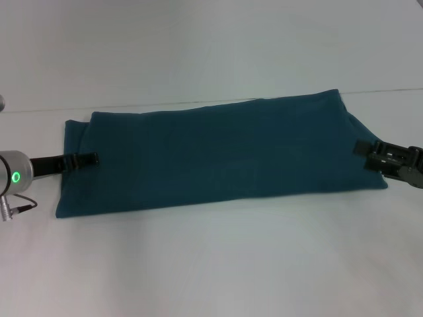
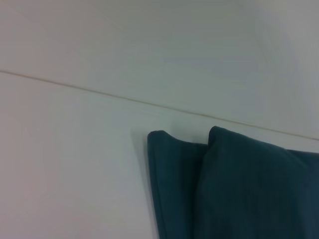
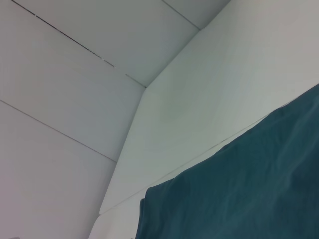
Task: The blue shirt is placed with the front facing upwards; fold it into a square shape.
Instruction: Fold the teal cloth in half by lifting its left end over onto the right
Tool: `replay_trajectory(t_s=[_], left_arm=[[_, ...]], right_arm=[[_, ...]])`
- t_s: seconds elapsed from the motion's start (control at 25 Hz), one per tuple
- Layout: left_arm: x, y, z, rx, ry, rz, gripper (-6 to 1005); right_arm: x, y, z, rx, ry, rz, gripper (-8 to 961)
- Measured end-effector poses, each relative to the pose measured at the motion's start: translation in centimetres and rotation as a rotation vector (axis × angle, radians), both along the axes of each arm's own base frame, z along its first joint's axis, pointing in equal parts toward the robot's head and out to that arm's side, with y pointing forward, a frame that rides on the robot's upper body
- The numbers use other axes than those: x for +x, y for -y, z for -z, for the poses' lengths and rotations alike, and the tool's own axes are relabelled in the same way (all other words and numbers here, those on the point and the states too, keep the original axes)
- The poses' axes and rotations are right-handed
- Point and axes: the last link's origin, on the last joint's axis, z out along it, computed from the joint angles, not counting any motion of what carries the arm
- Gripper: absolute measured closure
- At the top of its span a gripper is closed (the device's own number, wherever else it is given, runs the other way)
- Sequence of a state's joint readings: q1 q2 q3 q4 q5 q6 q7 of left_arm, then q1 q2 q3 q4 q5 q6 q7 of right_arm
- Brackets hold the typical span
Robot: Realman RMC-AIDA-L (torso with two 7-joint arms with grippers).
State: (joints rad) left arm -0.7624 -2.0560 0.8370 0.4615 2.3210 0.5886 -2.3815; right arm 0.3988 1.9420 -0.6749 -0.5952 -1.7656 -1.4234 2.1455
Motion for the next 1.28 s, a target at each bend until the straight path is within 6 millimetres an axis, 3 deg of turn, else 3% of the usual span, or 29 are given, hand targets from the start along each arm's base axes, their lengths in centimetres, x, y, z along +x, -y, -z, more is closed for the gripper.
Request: replay_trajectory(t_s=[1.28], left_arm=[[0.4, 0.4, 1.1, -0.035, 0.009, 0.007, 118]], right_arm=[[0.1, 0.0, 0.2, -0.006, -0.006, 0.006, 89]])
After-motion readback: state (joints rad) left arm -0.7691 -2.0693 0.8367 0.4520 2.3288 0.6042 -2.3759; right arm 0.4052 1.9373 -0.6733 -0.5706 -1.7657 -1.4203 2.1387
